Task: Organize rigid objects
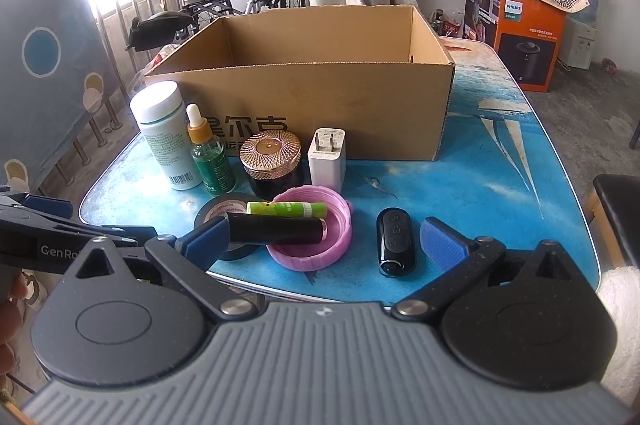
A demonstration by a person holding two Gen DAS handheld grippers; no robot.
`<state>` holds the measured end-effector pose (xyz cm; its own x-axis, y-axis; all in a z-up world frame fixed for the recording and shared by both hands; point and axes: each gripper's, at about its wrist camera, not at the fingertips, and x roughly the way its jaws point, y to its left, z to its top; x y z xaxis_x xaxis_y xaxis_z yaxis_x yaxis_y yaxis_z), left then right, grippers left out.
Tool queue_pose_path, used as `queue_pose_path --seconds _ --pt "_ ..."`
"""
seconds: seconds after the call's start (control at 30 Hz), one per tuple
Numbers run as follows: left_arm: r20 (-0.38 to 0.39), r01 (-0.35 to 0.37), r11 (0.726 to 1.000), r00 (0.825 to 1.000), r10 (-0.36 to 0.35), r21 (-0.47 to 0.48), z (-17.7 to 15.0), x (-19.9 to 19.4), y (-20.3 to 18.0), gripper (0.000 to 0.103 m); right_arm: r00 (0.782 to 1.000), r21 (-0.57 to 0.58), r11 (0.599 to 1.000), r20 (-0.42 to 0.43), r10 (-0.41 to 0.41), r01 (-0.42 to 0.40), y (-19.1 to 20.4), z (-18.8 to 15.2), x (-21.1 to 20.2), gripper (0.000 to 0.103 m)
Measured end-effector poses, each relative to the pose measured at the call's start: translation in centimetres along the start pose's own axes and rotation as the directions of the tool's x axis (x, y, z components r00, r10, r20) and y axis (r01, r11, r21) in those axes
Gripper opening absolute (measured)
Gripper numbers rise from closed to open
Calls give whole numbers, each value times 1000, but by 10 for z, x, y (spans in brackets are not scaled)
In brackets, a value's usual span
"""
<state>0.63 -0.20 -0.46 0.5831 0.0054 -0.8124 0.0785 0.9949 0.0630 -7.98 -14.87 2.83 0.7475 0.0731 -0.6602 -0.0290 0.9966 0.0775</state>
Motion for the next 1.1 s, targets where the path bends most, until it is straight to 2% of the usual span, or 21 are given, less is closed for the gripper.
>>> queue_pose_path --seconds 0.3,0.47,0.6,0.73,0.87,1.0,1.1 --pt "-1 23 1000 1000 -22 21 10 10 -6 103 1000 24 1000 5 -9 9 -10 6 10 102" --pt "54 94 994 994 -97 52 11 5 -10 103 1000 79 997 31 -3 1 -28 13 13 102" --pt "89 168 980 980 -178 108 9 2 -18 103 996 168 984 81 43 -56 -47 11 7 102" --pt "109 230 959 962 -249 164 7 1 -27 102 982 283 944 126 138 -169 -66 3 1 102" --pt "109 252 942 954 -281 221 6 3 -38 97 960 390 878 132 246 -278 -76 -5 5 101" --pt "112 263 928 947 -301 266 6 4 -50 88 930 470 806 115 349 -360 -77 -9 19 87" --pt "104 267 917 945 -309 296 7 7 -60 77 923 496 791 67 378 -360 -72 -7 32 72"
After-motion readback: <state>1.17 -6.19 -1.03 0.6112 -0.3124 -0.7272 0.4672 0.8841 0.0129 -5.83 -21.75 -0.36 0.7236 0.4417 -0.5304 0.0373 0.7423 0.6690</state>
